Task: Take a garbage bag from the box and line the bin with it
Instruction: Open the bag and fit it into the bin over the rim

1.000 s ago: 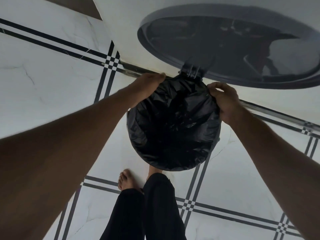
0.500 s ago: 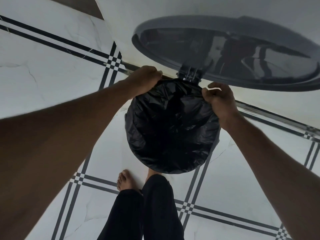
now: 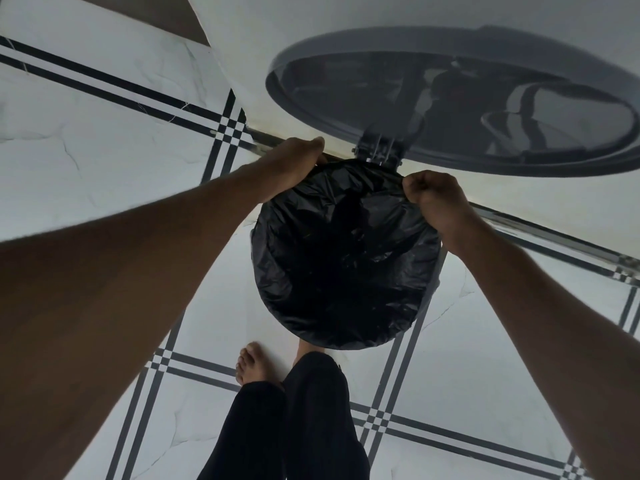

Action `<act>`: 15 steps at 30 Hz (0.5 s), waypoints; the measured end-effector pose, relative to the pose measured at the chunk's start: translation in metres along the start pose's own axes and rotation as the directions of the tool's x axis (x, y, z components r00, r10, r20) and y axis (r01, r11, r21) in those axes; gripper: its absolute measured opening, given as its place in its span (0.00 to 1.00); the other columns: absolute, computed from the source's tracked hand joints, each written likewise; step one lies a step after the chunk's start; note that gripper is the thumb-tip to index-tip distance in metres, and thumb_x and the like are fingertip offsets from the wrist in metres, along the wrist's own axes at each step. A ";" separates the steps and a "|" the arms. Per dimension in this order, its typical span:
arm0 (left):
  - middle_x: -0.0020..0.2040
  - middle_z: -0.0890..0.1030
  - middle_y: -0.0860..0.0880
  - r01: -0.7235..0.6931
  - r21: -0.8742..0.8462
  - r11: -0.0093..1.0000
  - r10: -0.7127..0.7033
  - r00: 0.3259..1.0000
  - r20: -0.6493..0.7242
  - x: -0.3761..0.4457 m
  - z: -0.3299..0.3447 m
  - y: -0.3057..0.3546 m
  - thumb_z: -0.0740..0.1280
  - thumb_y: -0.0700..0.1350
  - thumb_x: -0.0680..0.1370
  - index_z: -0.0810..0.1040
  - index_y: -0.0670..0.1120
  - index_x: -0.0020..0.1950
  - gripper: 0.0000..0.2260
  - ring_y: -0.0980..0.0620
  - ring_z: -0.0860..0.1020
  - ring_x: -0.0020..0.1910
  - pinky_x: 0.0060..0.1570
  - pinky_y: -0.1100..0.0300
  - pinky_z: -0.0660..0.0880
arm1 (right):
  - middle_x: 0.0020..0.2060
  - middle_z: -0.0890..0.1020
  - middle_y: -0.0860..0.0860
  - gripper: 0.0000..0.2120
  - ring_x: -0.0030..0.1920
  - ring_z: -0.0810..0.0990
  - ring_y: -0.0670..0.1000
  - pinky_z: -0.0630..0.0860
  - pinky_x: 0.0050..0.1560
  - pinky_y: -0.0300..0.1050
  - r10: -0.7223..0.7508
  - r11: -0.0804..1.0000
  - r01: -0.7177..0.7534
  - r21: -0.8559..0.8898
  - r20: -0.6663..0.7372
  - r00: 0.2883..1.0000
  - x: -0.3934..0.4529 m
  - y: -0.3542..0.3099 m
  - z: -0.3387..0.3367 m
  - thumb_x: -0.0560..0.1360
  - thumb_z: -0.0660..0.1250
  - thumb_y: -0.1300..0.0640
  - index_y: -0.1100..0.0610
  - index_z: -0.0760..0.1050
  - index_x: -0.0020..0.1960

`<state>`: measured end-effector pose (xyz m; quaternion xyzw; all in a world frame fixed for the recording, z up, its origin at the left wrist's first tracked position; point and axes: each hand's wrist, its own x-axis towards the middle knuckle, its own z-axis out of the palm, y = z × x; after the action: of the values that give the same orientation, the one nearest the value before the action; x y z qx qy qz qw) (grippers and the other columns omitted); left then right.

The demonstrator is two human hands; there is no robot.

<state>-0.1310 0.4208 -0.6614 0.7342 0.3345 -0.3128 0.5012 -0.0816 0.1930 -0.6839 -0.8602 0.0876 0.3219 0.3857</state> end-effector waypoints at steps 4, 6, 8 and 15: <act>0.62 0.80 0.39 -0.021 -0.028 0.999 0.022 1.000 0.011 0.002 -0.007 -0.006 0.51 0.63 0.75 0.81 0.45 0.57 0.29 0.40 0.77 0.62 0.68 0.43 0.69 | 0.44 0.82 0.50 0.06 0.48 0.78 0.50 0.73 0.54 0.45 0.016 1.000 -0.015 -0.005 0.038 0.999 0.000 -0.001 0.000 0.78 0.67 0.53 0.54 0.80 0.47; 0.59 0.81 0.39 -0.056 0.006 0.998 0.056 0.998 -0.036 -0.001 -0.008 -0.010 0.51 0.60 0.79 0.80 0.41 0.58 0.28 0.40 0.78 0.59 0.65 0.44 0.71 | 0.41 0.83 0.49 0.06 0.46 0.79 0.49 0.75 0.54 0.45 0.029 0.997 -0.032 0.066 0.050 0.998 -0.004 -0.001 -0.004 0.77 0.70 0.52 0.53 0.81 0.43; 0.53 0.81 0.39 -0.132 0.060 0.989 0.139 0.982 -0.129 -0.004 -0.008 -0.019 0.52 0.54 0.83 0.79 0.38 0.54 0.24 0.39 0.78 0.56 0.58 0.49 0.72 | 0.40 0.84 0.47 0.07 0.43 0.81 0.47 0.78 0.52 0.45 0.050 0.981 -0.058 0.185 0.046 0.998 -0.010 0.001 -0.009 0.75 0.71 0.49 0.52 0.81 0.44; 0.54 0.78 0.53 -0.240 0.197 0.950 0.308 0.812 -0.496 -0.032 -0.009 -0.072 0.59 0.46 0.81 0.82 0.46 0.56 0.13 0.56 0.75 0.51 0.51 0.64 0.67 | 0.41 0.79 0.45 0.06 0.44 0.77 0.47 0.72 0.49 0.44 0.052 0.974 0.023 0.227 -0.323 0.945 -0.045 0.036 -0.021 0.76 0.63 0.52 0.53 0.76 0.48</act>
<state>-0.2067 0.4434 -0.6709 0.8617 0.3277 -0.0468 0.3846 -0.1205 0.1487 -0.6676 -0.8511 0.1929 0.1657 0.4593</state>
